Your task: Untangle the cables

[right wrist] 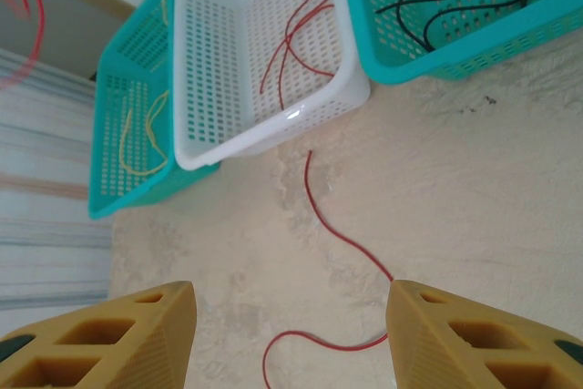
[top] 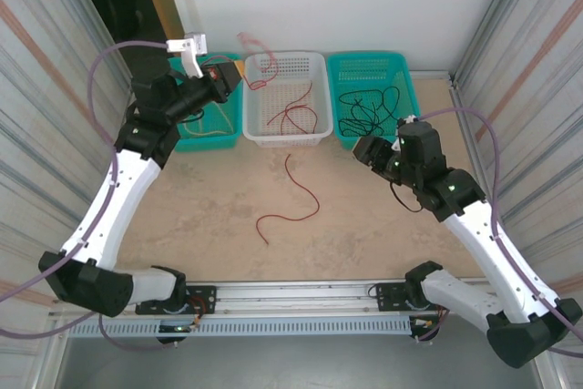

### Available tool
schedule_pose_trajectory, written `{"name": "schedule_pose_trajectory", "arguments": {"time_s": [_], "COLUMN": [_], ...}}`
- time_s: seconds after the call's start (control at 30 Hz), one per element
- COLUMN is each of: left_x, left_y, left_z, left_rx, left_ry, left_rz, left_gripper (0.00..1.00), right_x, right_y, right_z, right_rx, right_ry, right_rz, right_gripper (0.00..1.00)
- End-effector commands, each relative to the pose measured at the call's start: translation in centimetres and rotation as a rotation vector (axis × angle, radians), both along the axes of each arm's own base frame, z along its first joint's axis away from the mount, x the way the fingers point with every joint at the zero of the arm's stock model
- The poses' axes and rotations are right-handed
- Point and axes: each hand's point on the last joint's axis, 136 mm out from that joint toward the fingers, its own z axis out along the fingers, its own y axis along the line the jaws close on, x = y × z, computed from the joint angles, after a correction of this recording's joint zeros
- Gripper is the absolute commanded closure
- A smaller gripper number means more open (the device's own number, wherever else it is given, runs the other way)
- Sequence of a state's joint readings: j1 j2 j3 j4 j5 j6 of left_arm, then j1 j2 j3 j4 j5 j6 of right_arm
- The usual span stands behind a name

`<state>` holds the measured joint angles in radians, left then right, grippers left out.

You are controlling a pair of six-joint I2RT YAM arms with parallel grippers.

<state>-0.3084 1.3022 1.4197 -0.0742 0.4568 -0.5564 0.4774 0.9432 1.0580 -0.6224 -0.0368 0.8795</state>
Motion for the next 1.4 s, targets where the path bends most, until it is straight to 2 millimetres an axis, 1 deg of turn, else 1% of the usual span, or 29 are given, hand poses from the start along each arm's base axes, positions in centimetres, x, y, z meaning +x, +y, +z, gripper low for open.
{"name": "schedule_pose_trajectory", "arguments": {"time_s": [0.0,0.07,0.13,0.17,0.27,0.33,0.43,0.57,0.67,0.77,0.93,1.1,1.17,1.2,1.23,1.27,1.3,1.33,1.37], "left_x": [0.7,1.7,3.0,3.8,6.1,7.5,9.4,10.7,11.3,11.0,10.9,11.8,12.4,12.7,13.1,13.3,13.4,13.4,13.2], "left_y": [-1.2,-1.7,-2.4,-2.7,-3.8,-4.7,-6.1,-7.6,-8.2,-8.5,-8.6,-8.6,-8.4,-8.3,-7.9,-7.6,-7.3,-7.0,-6.8], "left_z": [2.2,2.6,2.7,2.3,1.2,-0.2,-3.3,-7.3,-9.4,-9.6,-8.3,-7.1,-7.3,-7.5,-7.9,-8.2,-8.6,-8.9,-9.0], "left_rx": [-0.029,-0.029,-0.033,-0.035,-0.051,-0.050,-0.028,0.039,0.090,0.101,0.111,0.115,0.136,0.148,0.161,0.175,0.191,0.203,0.211], "left_ry": [-0.060,-0.070,-0.073,-0.064,-0.032,0.000,0.067,0.126,0.159,0.141,0.086,0.055,0.059,0.063,0.071,0.079,0.092,0.102,0.102], "left_rz": [-0.040,-0.048,-0.060,-0.061,-0.082,-0.095,-0.112,-0.121,-0.127,-0.134,-0.120,-0.106,-0.083,-0.065,-0.042,-0.022,-0.001,0.010,0.015], "left_gripper": [1.00,1.00,1.00,1.00,1.00,1.00,1.00,1.00,1.00,1.00,1.00,1.00,1.00,0.94,0.75,0.59,0.48,0.42,0.38], "right_x": [0.2,0.2,-0.1,0.1,0.1,0.0,0.0,-0.1,0.0,0.2,0.5,0.7,0.6,0.6,0.5,0.5,0.4,0.3,0.3], "right_y": [0.6,1.4,2.1,2.8,3.8,4.5,5.3,6.1,6.3,6.5,6.6,7.1,7.4,7.5,7.6,7.7,7.8,7.9,7.9], "right_z": [1.2,1.1,1.2,0.6,0.3,-0.1,-1.0,-1.5,-1.9,-1.7,-1.2,-0.7,-0.5,-0.4,-0.3,-0.3,-0.3,-0.3,-0.2], "right_rx": [-0.028,-0.038,-0.049,-0.071,-0.105,-0.131,-0.180,-0.228,-0.236,-0.248,-0.253,-0.243,-0.250,-0.254,-0.256,-0.256,-0.258,-0.260,-0.263], "right_ry": [-0.043,-0.044,-0.050,-0.036,-0.036,-0.025,0.003,0.001,-0.003,-0.003,-0.014,-0.017,-0.019,-0.023,-0.026,-0.026,-0.028,-0.029,-0.031], "right_rz": [0.021,0.044,0.068,0.083,0.113,0.135,0.160,0.187,0.191,0.200,0.202,0.209,0.211,0.213,0.215,0.217,0.219,0.220,0.221], "right_gripper": [0.44,0.44,0.44,0.44,0.44,0.44,0.46,0.46,0.46,0.46,0.46,0.47,0.47,0.47,0.47,0.47,0.47,0.47,0.47]}}
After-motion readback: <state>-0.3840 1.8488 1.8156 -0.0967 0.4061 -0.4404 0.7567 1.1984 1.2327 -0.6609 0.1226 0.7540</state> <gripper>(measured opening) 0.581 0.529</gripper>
